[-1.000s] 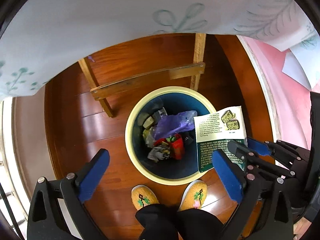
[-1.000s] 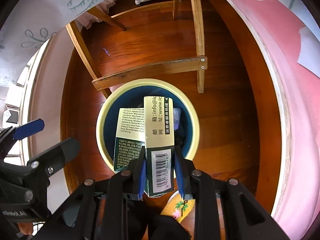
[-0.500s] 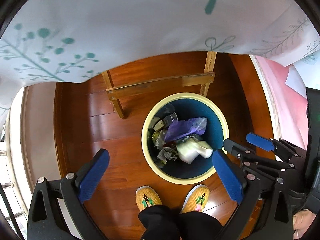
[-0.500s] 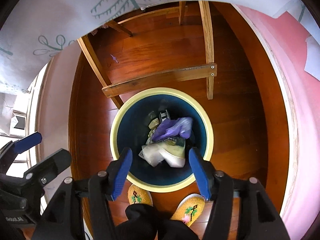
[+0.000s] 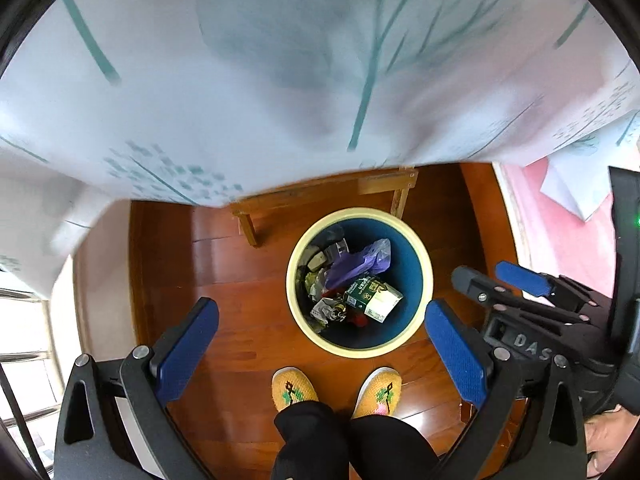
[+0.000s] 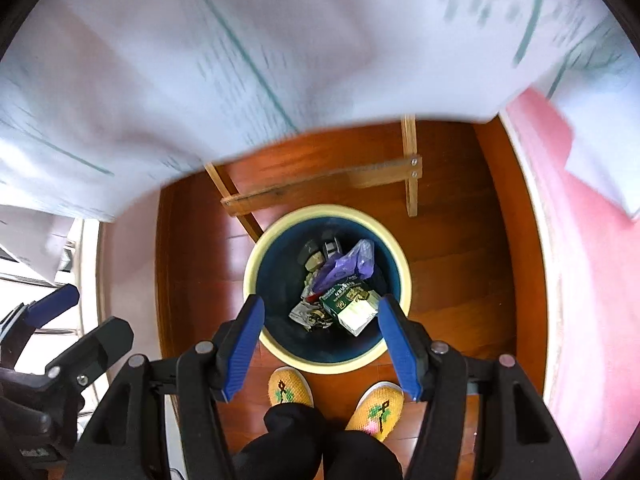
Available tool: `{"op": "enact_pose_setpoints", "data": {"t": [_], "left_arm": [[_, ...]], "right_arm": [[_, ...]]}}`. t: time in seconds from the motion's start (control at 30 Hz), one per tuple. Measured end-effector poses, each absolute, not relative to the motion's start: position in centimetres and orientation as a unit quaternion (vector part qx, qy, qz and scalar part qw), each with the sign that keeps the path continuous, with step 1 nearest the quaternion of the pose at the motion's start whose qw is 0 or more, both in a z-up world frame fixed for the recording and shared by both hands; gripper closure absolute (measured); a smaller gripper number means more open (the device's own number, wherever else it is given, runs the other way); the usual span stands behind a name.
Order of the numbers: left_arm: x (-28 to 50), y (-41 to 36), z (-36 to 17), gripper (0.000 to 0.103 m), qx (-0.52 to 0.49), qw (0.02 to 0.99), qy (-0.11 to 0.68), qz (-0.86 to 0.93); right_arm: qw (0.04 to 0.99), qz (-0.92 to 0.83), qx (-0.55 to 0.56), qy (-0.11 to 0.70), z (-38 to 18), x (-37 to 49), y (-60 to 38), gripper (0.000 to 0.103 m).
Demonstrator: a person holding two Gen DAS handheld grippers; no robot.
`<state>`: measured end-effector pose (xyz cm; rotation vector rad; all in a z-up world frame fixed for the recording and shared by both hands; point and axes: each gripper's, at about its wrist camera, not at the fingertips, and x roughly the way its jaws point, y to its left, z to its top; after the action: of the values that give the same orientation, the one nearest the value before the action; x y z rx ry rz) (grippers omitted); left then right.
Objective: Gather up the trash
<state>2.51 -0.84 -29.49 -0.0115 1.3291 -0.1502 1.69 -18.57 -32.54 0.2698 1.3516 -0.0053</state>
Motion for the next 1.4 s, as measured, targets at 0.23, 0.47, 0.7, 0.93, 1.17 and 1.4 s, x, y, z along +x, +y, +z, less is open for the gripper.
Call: {"op": "enact_pose_setpoints", "data": {"t": [0.23, 0.47, 0.7, 0.93, 1.17, 1.4], "left_arm": [[2.7, -1.0, -20.9, 0.001, -0.020, 0.801, 0.595, -0.058], [3.1, -2.0, -11.6, 0.001, -0.023, 0.824, 0.564, -0.044], [3.2, -2.7, -3.6, 0.001, -0.015, 0.849, 0.528, -0.021], [2.7, -3.1, 1.3, 0.001, -0.010, 0.868, 0.497, -0.006], [2.4, -3.5, 3.2, 0.001, -0.010, 0.876, 0.482, 0.003], [2.0, -3.7, 3.7, 0.001, -0.014, 0.882, 0.471, 0.011]], "right_arm": [[0.789, 0.007, 0.134, 0.600, -23.7, 1.6, -19.9, 0.043], [0.809, 0.012, 0.130, 0.574, -14.3, 1.7, -21.0, 0.043], [0.828, 0.024, 0.121, 0.548, -6.3, 1.8, -21.7, 0.043], [0.844, 0.039, 0.116, 0.522, -1.1, 2.0, -21.8, 0.043], [0.859, 0.053, 0.084, 0.503, 1.3, 2.3, -20.9, 0.043], [0.865, 0.054, 0.078, 0.493, 2.2, 2.3, -21.1, 0.043]]}}
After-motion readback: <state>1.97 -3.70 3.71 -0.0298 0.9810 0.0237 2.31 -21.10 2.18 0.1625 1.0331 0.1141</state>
